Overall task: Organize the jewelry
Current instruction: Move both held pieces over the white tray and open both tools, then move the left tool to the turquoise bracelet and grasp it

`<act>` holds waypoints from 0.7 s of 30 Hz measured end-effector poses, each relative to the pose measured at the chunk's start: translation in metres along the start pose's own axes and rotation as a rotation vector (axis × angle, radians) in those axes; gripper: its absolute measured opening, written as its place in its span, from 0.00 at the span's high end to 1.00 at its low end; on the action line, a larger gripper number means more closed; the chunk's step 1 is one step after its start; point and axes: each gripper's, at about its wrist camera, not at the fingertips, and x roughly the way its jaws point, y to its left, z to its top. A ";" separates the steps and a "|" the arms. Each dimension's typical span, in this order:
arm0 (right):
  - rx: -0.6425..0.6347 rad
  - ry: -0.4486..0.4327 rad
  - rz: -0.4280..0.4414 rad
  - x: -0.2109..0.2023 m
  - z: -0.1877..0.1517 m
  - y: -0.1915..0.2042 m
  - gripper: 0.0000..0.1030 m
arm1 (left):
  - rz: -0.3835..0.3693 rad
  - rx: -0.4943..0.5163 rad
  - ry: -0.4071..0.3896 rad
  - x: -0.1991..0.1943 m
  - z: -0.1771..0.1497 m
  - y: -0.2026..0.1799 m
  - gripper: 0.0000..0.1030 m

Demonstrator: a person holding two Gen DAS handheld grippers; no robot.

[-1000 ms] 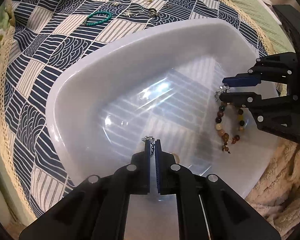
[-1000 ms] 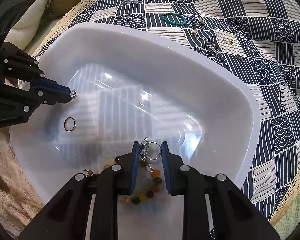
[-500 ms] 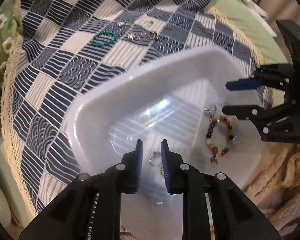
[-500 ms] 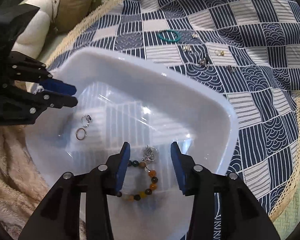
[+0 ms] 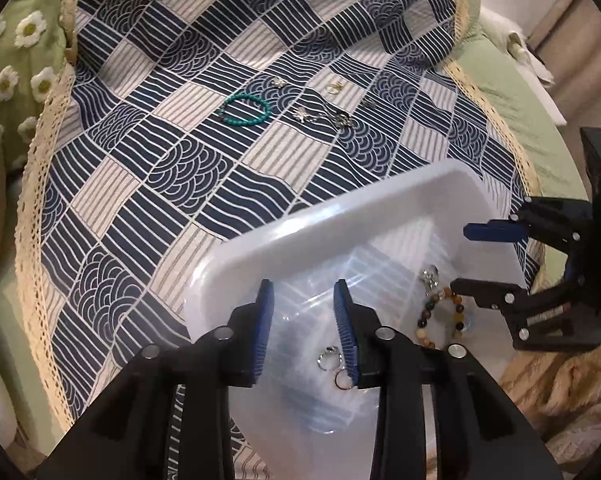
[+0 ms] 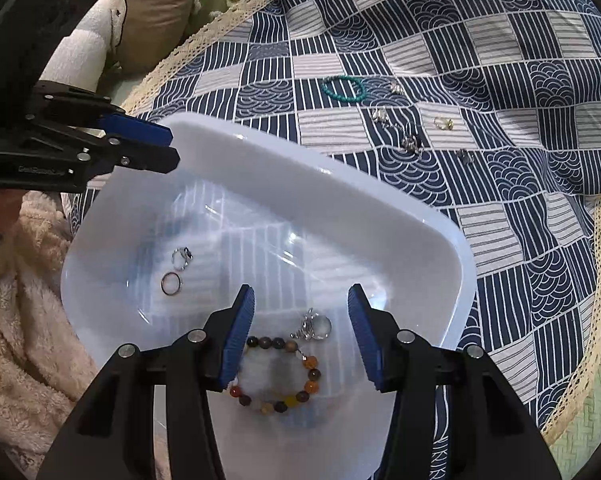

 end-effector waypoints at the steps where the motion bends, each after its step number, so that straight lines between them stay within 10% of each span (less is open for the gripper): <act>1: 0.009 -0.007 0.001 -0.002 0.002 -0.001 0.47 | -0.002 -0.009 -0.001 0.000 0.001 0.002 0.65; 6: 0.078 -0.085 0.012 -0.024 0.017 -0.012 0.31 | -0.100 -0.088 0.014 0.005 0.010 0.006 0.50; 21: 0.179 -0.090 -0.024 -0.024 0.024 -0.043 0.23 | -0.035 -0.105 -0.045 0.008 0.033 -0.011 0.21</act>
